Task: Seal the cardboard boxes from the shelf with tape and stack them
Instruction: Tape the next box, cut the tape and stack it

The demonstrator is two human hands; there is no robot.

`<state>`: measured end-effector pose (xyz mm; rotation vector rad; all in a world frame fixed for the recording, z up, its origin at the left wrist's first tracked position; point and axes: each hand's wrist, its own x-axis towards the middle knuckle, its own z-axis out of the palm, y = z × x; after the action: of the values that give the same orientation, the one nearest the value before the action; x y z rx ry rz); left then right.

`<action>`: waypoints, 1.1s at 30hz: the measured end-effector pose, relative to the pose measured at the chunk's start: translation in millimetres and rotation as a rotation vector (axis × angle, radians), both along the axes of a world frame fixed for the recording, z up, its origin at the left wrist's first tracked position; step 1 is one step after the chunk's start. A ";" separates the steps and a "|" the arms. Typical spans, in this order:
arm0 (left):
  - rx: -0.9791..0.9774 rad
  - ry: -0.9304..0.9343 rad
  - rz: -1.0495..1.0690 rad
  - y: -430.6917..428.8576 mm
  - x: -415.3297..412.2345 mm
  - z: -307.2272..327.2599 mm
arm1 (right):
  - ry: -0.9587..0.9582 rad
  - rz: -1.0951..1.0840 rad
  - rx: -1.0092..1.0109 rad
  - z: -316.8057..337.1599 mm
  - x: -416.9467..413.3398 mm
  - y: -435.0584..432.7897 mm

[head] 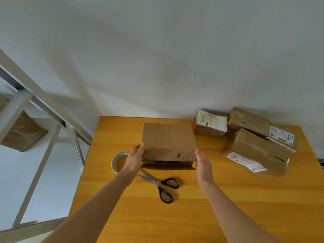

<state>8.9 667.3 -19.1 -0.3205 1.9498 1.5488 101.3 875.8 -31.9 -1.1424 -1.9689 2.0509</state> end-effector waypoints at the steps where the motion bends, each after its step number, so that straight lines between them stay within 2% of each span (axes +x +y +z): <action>1: 0.005 0.010 -0.001 -1.4 -1.6 2.6 | 0.010 -0.034 -0.029 3.1 -0.9 0.2; 4: 0.039 0.041 -0.008 -5.6 -10.5 9.3 | 0.033 -0.097 -0.061 9.2 -3.8 0.7; 10: 0.033 0.143 -0.053 -11.4 -22.1 17.6 | 0.063 -0.072 0.030 28.4 -5.5 -6.1; 14: 0.041 0.136 -0.111 -13.9 -20.9 16.0 | 0.050 -0.018 0.077 31.1 -4.2 -12.1; 19: -0.045 0.164 -0.150 -10.3 -22.0 15.5 | -0.076 0.013 0.332 32.0 -9.0 -14.2; 24: -0.351 0.310 -0.263 2.5 -19.1 14.0 | -0.169 0.049 0.517 25.3 -18.6 -14.5; 26: -0.407 0.391 -0.300 7.1 -15.1 10.8 | -0.223 0.064 0.731 22.0 -20.5 -16.8; 28: -0.540 0.577 -0.375 8.7 -12.6 5.9 | -0.154 0.196 1.026 19.9 -20.2 -19.0; 30: -0.630 0.784 -0.511 10.9 -11.9 1.2 | -0.074 0.463 1.167 18.0 -21.6 -21.4; 31: -0.634 0.835 -0.571 13.6 -12.6 -1.2 | -0.069 0.584 1.195 16.2 -22.9 -22.9; 33: -0.600 0.825 -0.580 21.3 -12.7 -0.8 | -0.097 0.754 1.276 11.8 -24.3 -25.7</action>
<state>-3.8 688.6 -19.9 0.7153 2.7681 0.7154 77.0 850.2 -20.1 -0.1937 -3.1404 0.3696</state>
